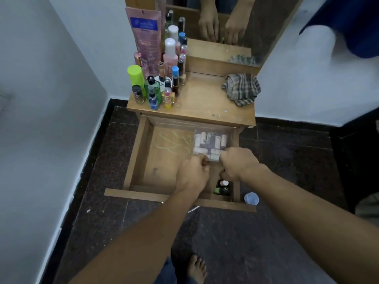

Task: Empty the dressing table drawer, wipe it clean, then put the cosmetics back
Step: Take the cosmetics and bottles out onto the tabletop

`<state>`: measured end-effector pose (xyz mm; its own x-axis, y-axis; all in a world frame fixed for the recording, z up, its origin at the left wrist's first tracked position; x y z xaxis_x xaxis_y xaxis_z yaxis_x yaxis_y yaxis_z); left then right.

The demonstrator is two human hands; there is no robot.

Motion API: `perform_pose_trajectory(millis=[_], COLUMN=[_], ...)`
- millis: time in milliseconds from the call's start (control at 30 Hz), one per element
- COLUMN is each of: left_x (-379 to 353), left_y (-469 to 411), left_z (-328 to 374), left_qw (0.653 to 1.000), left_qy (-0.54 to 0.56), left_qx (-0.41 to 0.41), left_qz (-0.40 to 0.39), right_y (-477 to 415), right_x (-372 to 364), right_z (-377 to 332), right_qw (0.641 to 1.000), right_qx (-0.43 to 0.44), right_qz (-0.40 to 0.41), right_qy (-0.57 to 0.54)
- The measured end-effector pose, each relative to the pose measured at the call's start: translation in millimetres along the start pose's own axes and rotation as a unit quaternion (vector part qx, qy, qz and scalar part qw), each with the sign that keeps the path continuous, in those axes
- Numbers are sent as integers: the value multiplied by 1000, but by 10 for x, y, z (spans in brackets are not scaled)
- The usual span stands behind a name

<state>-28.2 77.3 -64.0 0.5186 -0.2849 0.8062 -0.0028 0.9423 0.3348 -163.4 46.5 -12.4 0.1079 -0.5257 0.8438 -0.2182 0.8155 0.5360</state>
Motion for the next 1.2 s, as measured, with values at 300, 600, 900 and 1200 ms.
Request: perform_pose_trajectory(millis=[300,600,900,1200], left_x=[4,475,859,537], left_y=[33,-183,-566,-601], left_z=[115,279,370,128], left_qw=[994,966,955,958], left_qy=[-56,54,47,62], left_qx=[-96,-81,-26,-77], left_qz=[8,238,291,270], right_y=[22,-127,-577,-1407], right_x=[139,856,937,1290], right_z=[77,-25,-224,-263], right_qw=[995,910,796,788], right_qx=[12,56,31,-44], right_qz=[61,260,377,432], right_qy=[-77,-317,-472,-436])
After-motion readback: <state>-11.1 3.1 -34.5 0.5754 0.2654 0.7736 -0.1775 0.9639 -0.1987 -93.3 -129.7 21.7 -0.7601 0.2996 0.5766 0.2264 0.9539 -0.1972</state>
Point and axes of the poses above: each hand's wrist, its own y-axis away from the middle knuckle, its own x-axis out of the back of the hand, z = x × y, the point moved 1 cm from there along -y, towards the middle knuckle, and after that the axes turned 12 degrees about -y, right-handed, at the moved point
